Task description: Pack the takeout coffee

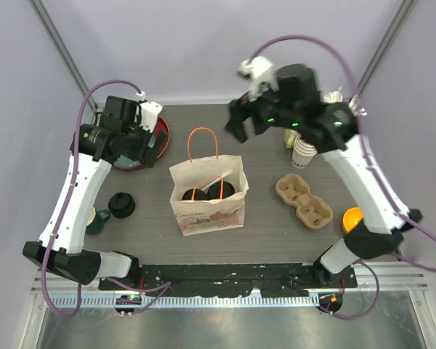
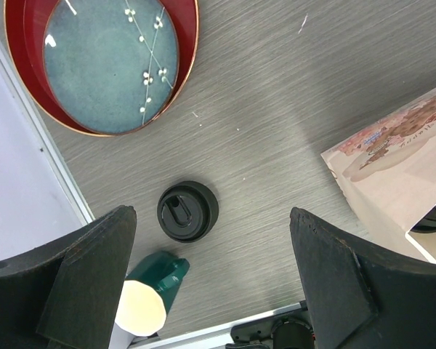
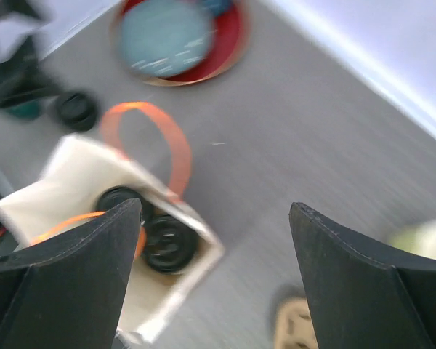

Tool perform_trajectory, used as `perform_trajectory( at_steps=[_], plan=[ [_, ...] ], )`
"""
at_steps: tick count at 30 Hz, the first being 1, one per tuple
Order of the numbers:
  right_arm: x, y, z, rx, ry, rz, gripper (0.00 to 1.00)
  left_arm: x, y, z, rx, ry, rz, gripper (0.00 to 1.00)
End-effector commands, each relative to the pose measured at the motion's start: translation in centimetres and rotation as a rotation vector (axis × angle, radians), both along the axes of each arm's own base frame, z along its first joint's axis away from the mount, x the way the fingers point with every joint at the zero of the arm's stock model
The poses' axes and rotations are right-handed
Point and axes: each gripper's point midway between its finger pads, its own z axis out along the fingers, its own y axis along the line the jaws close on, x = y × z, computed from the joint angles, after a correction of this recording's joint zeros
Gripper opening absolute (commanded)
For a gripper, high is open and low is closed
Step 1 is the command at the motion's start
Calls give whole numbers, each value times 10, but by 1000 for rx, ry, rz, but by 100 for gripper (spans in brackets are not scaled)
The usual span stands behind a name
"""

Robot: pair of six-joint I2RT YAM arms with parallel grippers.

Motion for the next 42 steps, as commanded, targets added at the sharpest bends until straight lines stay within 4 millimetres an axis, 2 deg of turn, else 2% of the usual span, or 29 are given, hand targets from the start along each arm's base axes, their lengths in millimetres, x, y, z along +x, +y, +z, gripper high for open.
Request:
perform_trajectory(
  at_steps=[1,2,3,4,6,7,8,10,11,14,15,18,21,26,30,36,42],
  plan=[
    [53,-141,64,176,-219,-487,88,1,1,8,-8,-41,2,91],
    [63,-178,63,158,-257,-642,88,1,1,8,-8,-40,0,91],
    [67,-204,61,146,-280,-736,88,2,1,6,-7,-37,0,91],
    [72,-244,51,117,-290,-866,88,2,1,6,-5,-37,-1,91],
    [77,-279,39,76,-282,-983,87,3,1,4,0,-35,-5,91],
    [84,-295,23,51,-259,-1029,85,3,2,3,4,-34,-9,91],
    [88,-320,14,33,-246,-1098,79,3,1,2,7,-33,-14,91],
    [97,-346,-14,11,-187,-1187,70,5,1,-1,12,-29,-19,91],
    [101,-367,-29,-4,-154,-1248,61,6,1,-1,12,-29,-19,91],
    [114,-384,-71,5,-93,-1296,49,9,1,-4,18,-32,-22,91],
    [121,-387,-76,18,-104,-1305,48,10,0,-5,19,-32,-27,91],
    [135,-395,-118,-2,-14,-1325,45,13,-1,-7,24,-29,-32,91],
    [149,-408,-139,-16,19,-1359,44,15,-1,-10,30,-20,-34,91],
    [171,-419,-152,4,31,-1369,34,17,-1,-13,33,-13,-33,91],
    [188,-426,-160,7,49,-1371,33,20,-2,-13,36,-11,-35,91],
    [200,-424,-168,30,82,-1340,24,19,0,-11,42,-17,-35,91],
    [204,-427,-177,6,99,-1351,26,19,-1,-14,42,-7,-39,91]
  ],
)
